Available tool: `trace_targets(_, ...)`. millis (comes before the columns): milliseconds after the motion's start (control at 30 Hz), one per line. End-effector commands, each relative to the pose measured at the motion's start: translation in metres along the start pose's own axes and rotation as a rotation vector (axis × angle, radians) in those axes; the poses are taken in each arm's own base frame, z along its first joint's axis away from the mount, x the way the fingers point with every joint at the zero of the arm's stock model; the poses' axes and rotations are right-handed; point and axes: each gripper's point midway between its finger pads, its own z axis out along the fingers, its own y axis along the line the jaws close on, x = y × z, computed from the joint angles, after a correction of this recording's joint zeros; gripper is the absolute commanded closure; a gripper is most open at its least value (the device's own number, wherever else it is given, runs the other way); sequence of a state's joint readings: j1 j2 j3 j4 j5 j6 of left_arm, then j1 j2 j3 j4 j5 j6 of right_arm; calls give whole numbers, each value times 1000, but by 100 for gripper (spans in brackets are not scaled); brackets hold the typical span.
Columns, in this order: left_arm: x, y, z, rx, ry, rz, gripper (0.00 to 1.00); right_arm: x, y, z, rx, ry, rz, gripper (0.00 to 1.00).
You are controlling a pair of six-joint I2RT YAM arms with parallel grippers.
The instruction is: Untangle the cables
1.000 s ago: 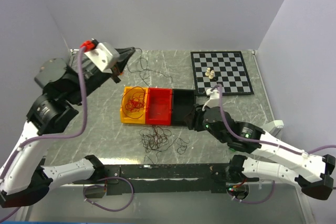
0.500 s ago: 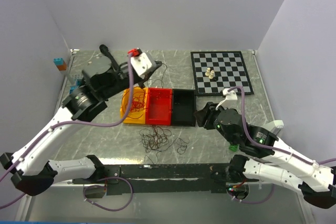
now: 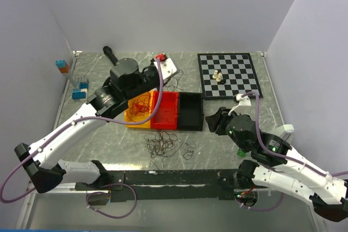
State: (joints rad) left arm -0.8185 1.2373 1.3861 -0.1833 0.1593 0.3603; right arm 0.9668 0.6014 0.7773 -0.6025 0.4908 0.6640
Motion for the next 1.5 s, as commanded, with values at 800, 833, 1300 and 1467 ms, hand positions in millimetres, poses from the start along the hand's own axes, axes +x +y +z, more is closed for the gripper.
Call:
trace_targets(800,-63,35,-4,-260,-183,-10,99,8,-7,7,19,17,35,50)
trace_targets(833,-61,38,-6,-279,-187,-17,99,8,-7,7,19,18,36,50)
trace_targets(1300,40,48,-15,-447,0,-9,99,18,-6,13,20,40,46,50)
trace_targets(1467,76,46,-11,-450,80,-20,99,17,-6,13,19,39,45,50)
